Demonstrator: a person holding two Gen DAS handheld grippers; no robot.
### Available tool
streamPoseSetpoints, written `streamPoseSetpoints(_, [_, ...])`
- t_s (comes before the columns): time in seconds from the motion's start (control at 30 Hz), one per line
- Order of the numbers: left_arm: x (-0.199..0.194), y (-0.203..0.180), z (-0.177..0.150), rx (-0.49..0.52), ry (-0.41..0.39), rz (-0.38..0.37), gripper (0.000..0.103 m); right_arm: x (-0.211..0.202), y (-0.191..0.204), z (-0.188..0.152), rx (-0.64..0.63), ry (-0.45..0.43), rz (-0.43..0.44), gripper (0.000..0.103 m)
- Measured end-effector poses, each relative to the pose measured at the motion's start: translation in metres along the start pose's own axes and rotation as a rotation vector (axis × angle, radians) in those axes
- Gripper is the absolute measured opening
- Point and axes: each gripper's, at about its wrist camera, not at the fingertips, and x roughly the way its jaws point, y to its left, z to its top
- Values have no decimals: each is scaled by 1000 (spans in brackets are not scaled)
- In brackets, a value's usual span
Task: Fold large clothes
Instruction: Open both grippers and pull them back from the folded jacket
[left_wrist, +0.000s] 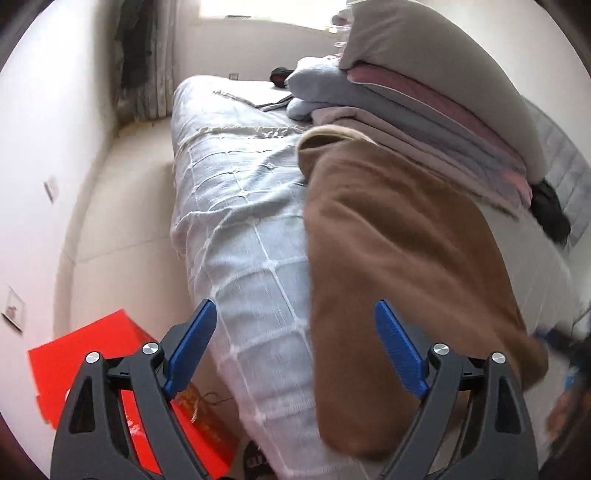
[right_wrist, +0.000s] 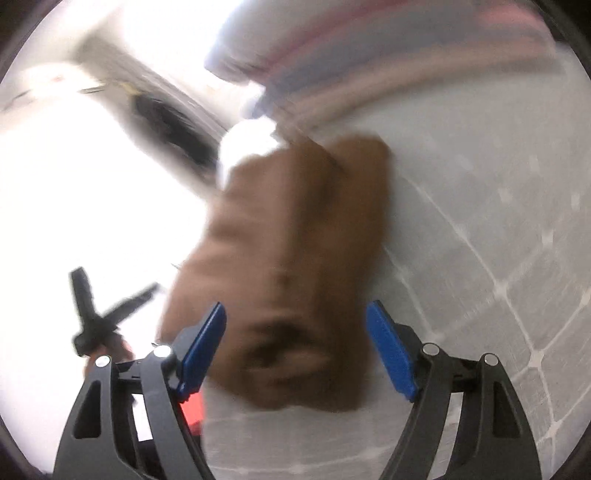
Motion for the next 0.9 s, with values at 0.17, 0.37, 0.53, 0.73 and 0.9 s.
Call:
streamPoseSetpoints(0.17, [-31,-30,-20,69,-77,35,84,37,69,6,-124,38,144,84])
streamPoseSetpoints(0.37, [-69,-38,-39,95,-172,14,84,108,4,-58,49,214,124,81])
streamPoseSetpoints(0.53, [-74,-39,-38,111,-206,21,84,103,32,-63,-33,197,57,78])
streamPoseSetpoints(0.73, [-87,-46,-41,145,-251,43,84,94,47,-105,-98,146,13,79])
streamPoseSetpoints(0.9, [-91,-51,-43,173,-270,65,84,47,54,-112,-128,64,22,79])
